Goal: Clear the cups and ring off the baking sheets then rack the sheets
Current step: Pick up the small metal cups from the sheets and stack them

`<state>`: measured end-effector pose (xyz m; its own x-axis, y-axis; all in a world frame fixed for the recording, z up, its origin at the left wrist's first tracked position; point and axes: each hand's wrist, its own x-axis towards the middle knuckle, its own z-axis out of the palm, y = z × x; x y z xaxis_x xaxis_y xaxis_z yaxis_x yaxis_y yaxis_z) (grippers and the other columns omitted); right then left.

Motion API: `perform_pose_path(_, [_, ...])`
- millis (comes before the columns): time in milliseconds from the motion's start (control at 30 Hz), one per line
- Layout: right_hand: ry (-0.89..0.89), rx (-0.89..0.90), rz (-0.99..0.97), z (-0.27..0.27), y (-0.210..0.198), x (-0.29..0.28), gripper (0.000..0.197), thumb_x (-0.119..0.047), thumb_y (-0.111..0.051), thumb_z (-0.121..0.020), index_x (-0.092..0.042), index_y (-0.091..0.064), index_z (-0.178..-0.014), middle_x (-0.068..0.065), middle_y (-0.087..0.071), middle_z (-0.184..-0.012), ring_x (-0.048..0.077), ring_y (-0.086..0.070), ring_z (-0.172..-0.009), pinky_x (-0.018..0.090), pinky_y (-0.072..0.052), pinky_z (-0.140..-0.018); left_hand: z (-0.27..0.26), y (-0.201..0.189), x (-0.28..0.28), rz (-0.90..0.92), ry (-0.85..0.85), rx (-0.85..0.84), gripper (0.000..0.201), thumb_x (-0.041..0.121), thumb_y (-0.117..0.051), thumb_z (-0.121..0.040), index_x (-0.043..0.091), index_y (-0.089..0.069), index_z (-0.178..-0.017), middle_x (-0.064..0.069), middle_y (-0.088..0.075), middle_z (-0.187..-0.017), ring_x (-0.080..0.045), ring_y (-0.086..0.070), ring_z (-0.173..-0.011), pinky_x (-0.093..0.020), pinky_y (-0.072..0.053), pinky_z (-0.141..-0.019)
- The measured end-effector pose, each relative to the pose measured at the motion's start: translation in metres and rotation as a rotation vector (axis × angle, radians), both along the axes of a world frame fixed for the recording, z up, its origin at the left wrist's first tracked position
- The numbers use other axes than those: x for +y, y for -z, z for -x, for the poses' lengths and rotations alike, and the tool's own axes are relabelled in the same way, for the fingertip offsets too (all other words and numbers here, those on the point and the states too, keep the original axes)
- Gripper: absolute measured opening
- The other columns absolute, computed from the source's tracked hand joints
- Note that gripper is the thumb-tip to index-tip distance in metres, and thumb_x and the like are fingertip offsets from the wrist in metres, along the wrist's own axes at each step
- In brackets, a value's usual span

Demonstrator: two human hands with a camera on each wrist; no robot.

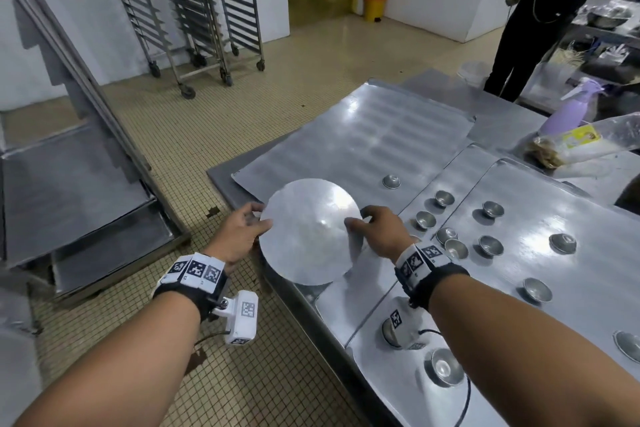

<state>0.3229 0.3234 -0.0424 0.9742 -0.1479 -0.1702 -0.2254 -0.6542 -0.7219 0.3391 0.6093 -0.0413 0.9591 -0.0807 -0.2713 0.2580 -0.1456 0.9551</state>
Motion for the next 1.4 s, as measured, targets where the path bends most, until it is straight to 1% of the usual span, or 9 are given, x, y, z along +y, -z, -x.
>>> perform_pose_path(100, [0.085,-0.134,-0.345,0.001,-0.016,0.006,0.02,-0.03,-0.077,-0.085,-0.014,-0.066,-0.078,-0.004,-0.057,-0.055,0.009,-0.047,-0.048,0.022,-0.037,-0.052,-0.005,-0.017,0.007,-0.154,-0.065,-0.175,0.012,0.014,-0.073,-0.089,0.015,-0.069,-0.1,-0.006,-0.073,-0.098,-0.022,-0.068,-0.09,-0.035,-0.055,-0.08])
perform_pose_path(200, [0.074,-0.224,-0.49,0.0,-0.039,0.011,0.01,-0.017,-0.074,-0.087,-0.009,-0.068,-0.086,0.011,-0.072,-0.073,0.014,-0.057,-0.055,0.022,-0.042,-0.052,-0.008,-0.036,0.005,-0.187,-0.146,-0.304,0.008,0.011,-0.073,-0.089,0.013,-0.071,-0.096,-0.002,-0.072,-0.092,-0.016,-0.066,-0.084,-0.028,-0.054,-0.081])
perform_pose_path(333, [0.11,-0.243,-0.616,0.002,-0.056,0.008,0.014,-0.008,-0.056,-0.09,-0.008,-0.07,-0.094,0.011,-0.075,-0.093,0.021,-0.066,-0.069,0.03,-0.044,-0.061,-0.009,-0.054,-0.004,0.027,-0.257,-0.267,0.019,0.005,-0.055,-0.097,0.012,-0.073,-0.092,-0.008,-0.075,-0.092,-0.024,-0.072,-0.085,-0.033,-0.059,-0.075])
perform_pose_path(467, [0.168,-0.285,-0.621,0.019,-0.062,-0.002,0.026,-0.023,-0.059,-0.095,0.0,-0.067,-0.087,0.015,-0.072,-0.086,0.019,-0.063,-0.063,0.033,-0.046,-0.06,-0.004,-0.057,-0.023,0.148,-0.275,-0.222,0.005,0.013,-0.068,-0.092,0.013,-0.073,-0.093,-0.004,-0.075,-0.09,-0.018,-0.07,-0.083,-0.031,-0.06,-0.076])
perform_pose_path(567, [0.182,-0.311,-0.534,0.039,-0.063,-0.016,0.027,-0.022,-0.075,-0.084,-0.005,-0.055,-0.093,0.023,-0.066,-0.073,0.02,-0.059,-0.059,0.032,-0.048,-0.057,-0.002,-0.051,-0.045,0.197,-0.201,-0.192,0.02,0.0,-0.068,-0.09,0.018,-0.065,-0.098,-0.001,-0.073,-0.094,-0.016,-0.069,-0.086,-0.028,-0.059,-0.07])
perform_pose_path(733, [0.329,-0.28,-0.482,0.074,-0.062,-0.068,0.053,-0.036,-0.074,-0.086,-0.026,-0.046,-0.13,0.007,-0.067,-0.074,0.019,-0.062,-0.056,0.033,-0.05,-0.054,-0.001,-0.046,-0.097,0.21,-0.017,-0.144,0.019,0.008,-0.069,-0.092,0.022,-0.068,-0.104,0.0,-0.076,-0.107,-0.021,-0.071,-0.098,-0.039,-0.058,-0.083])
perform_pose_path(1133, [0.625,-0.297,-0.33,0.247,-0.074,-0.225,0.047,-0.029,-0.069,-0.087,-0.029,-0.049,-0.129,0.012,-0.071,-0.082,0.019,-0.064,-0.065,0.029,-0.05,-0.055,0.088,-0.068,-0.294,0.166,0.457,-0.156,0.028,0.012,-0.065,-0.095,0.022,-0.07,-0.12,-0.015,-0.076,-0.098,-0.03,-0.072,-0.077,-0.046,-0.061,-0.075])
perform_pose_path(1233, [0.732,-0.328,-0.341,0.311,-0.076,-0.261,0.046,-0.023,-0.067,-0.087,-0.024,-0.05,-0.13,0.018,-0.068,-0.073,0.02,-0.058,-0.058,0.032,-0.052,-0.053,0.135,-0.075,-0.348,0.124,0.58,-0.164,0.028,0.011,-0.063,-0.096,0.023,-0.068,-0.121,-0.015,-0.076,-0.085,-0.024,-0.068,-0.068,-0.036,-0.061,-0.063])
perform_pose_path(1400, [0.892,-0.358,-0.326,0.426,-0.071,-0.323,0.044,-0.019,-0.067,-0.09,-0.014,-0.051,-0.13,0.01,-0.061,-0.068,0.02,-0.057,-0.052,0.035,-0.052,-0.054,0.233,-0.073,-0.433,0.135,0.704,-0.141,0.035,0.005,-0.065,-0.093,0.015,-0.064,-0.126,-0.022,-0.073,-0.094,-0.031,-0.069,-0.081,-0.039,-0.061,-0.066])
